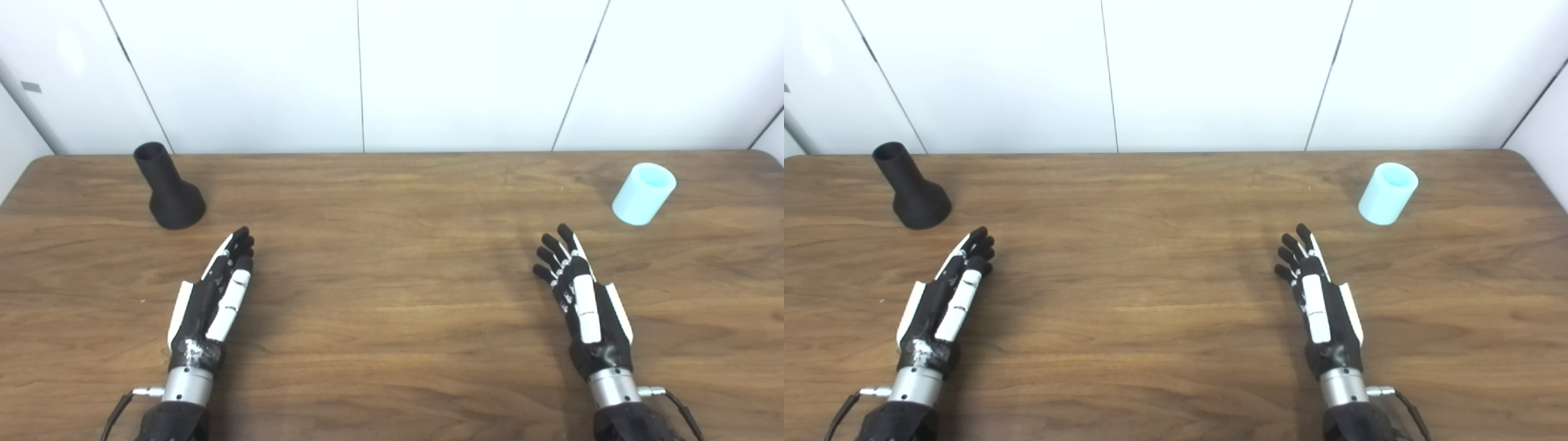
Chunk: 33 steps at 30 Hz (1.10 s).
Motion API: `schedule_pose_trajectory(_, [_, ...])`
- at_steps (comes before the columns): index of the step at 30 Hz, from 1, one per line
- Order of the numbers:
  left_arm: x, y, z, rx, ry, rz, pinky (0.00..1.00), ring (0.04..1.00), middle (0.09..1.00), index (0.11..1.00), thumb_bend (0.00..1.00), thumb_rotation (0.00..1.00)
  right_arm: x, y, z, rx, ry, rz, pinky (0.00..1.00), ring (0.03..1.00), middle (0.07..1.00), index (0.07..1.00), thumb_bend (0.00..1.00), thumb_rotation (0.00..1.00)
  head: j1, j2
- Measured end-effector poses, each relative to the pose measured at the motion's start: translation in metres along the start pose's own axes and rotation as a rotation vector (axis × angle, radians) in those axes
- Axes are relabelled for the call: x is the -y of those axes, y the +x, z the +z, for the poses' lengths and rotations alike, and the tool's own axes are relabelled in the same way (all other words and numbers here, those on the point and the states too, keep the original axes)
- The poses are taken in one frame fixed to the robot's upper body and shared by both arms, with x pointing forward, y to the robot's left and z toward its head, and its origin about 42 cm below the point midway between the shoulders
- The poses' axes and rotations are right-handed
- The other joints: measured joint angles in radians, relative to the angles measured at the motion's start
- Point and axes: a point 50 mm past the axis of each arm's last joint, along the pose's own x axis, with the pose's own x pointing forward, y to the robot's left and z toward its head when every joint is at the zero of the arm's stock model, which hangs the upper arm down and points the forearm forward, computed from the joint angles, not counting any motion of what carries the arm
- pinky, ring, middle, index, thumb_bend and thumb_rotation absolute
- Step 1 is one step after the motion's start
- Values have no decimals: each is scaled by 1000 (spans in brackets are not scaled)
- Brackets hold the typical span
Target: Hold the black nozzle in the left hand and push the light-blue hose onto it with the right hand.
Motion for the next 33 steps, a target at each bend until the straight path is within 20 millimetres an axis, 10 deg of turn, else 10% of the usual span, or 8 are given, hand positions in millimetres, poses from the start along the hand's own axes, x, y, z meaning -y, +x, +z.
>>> schedule_pose_trajectory(26, [1,0,0,0,-1,1,931,932,927,925,391,704,0,0,0,0,-1,0,855,905,924,975,584,1000,29,-9])
schedule_pose_trajectory(33, [8,0,-1,0,-12,14,946,935,928,917,400,678,3,-1,0,6,-2,-2,828,910,935,979,572,1000,156,-70])
